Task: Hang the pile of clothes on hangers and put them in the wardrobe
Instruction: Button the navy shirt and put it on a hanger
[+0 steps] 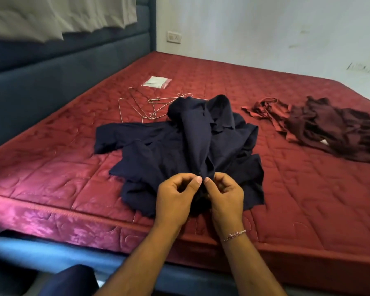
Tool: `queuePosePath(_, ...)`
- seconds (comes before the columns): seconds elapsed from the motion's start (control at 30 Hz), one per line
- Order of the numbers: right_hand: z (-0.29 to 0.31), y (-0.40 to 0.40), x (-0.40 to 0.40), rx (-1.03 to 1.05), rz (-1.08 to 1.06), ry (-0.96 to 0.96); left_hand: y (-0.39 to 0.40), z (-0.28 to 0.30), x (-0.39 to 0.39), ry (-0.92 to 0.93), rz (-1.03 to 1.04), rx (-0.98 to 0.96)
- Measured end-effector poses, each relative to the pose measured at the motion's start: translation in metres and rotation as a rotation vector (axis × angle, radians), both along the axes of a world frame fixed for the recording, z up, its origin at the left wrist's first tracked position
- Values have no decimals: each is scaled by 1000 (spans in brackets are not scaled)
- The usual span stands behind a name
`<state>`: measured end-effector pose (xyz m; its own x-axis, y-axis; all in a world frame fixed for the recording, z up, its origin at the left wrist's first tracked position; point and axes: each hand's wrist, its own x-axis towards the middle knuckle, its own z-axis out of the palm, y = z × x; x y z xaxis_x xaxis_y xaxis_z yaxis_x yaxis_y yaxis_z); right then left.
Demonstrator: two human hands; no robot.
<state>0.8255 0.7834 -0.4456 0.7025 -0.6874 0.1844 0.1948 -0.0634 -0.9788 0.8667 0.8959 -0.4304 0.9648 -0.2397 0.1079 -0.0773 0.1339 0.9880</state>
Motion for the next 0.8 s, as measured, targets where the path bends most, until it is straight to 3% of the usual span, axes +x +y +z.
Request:
queuePosePath(0.17, -3, 0, 2, -45, -47, 9, -5, 6, 3, -116, 104, 118)
queuePosePath(0.27, 0, 1, 2, -16, -51, -35, -5, 12, 13, -401, 280, 263)
queuePosePath(0.37, 0, 0, 2, 8, -59, -45, -1, 9, 16, -560, 271, 342)
queuePosePath(0.5, -3, 3, 1, -60, -38, -24, 2, -5, 8, -515, 81, 300)
queuePosePath(0.63, 1, 5, -2, -90, -26, -37, 4, -4, 10, -430, 54, 212)
queuePosePath(0.8, 1, 6, -2, -175, -33, -15, 4, -4, 14, -286, 65, 233)
